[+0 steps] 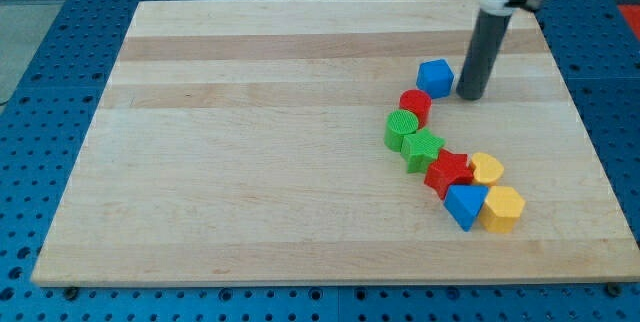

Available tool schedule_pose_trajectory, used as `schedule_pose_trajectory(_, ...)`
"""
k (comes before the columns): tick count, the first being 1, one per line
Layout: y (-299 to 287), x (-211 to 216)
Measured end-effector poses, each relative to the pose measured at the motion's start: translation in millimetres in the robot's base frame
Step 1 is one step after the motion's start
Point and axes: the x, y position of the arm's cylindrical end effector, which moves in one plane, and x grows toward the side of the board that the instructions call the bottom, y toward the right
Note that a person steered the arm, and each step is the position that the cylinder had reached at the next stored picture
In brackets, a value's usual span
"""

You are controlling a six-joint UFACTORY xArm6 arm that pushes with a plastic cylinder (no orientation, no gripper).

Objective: Slide the blue cube vertically above the red circle

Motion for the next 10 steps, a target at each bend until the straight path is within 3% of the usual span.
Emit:
schedule_pose_trajectory(1,-48,-40)
schedule_pose_trajectory(2,-104,-21)
schedule_pose_trajectory(3,-62,-22)
schedule_pose_trajectory(4,-49,15)
schedule_pose_trajectory(5,-73,41)
schedule_pose_trajectory(6,-153,37)
schedule_pose_trajectory(7,-169,11)
schedule_pose_trajectory(9,-145,37)
schedule_pose_trajectory(10,-91,5)
